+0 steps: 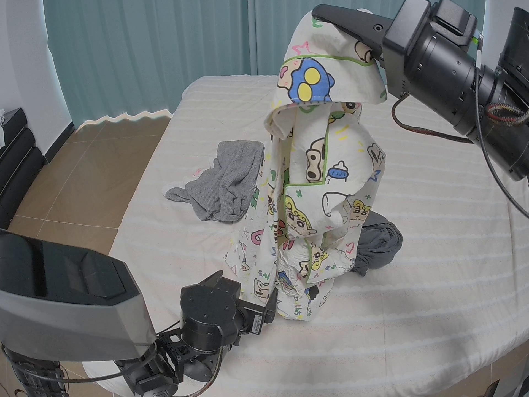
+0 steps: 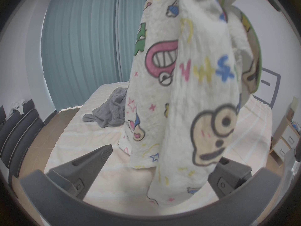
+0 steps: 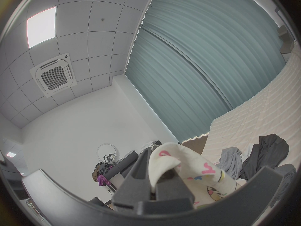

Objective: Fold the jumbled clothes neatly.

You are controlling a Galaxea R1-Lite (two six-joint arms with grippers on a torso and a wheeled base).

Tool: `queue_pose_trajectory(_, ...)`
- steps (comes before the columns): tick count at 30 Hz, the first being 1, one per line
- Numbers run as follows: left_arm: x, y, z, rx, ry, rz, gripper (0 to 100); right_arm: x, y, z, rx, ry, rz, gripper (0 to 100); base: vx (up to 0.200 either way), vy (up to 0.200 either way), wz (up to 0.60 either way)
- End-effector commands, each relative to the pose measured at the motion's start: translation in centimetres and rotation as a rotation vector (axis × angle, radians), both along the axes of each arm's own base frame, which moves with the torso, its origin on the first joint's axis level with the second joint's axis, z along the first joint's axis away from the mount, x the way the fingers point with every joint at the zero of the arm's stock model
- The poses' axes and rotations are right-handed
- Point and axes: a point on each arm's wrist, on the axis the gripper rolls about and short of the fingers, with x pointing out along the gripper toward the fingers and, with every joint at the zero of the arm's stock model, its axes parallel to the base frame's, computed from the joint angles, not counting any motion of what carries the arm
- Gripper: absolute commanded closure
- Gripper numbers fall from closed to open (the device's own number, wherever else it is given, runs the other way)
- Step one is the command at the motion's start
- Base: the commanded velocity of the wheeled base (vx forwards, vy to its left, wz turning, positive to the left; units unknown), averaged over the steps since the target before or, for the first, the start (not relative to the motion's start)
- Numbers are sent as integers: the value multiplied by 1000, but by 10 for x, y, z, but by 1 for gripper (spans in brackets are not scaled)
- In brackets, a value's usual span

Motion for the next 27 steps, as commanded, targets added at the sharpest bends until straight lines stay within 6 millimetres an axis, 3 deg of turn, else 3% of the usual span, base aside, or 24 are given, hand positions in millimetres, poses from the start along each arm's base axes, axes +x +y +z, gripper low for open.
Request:
queue_pose_trajectory(1, 5, 6, -9, 25, 22, 22, 0, 0, -2, 1, 3, -2, -4, 100, 0, 0, 0)
queue_pose_trajectory(6, 15, 13, -12, 7, 46, -1, 0, 2, -3, 0, 0, -1, -13, 100, 0, 0, 0)
queue_pose_trajectory(7, 14, 14, -13, 10, 50, -2, 100, 2, -3, 1, 2, -1, -14, 100, 0, 0, 0)
queue_pose_trajectory(14, 2, 31, -22, 54, 114, -12, 100, 8, -17, -1, -1, 3, -59, 100, 0, 0, 0)
queue_pose_trajectory(20, 14, 43, -13, -25, 58, 8, 100, 4, -24, -2, -4, 2, -65, 100, 0, 0, 0)
queue_pose_trajectory(27, 0, 55, 3, -148, 76, -74, 100, 12, -40, -12, -28, 28, -128, 100, 0, 0, 0)
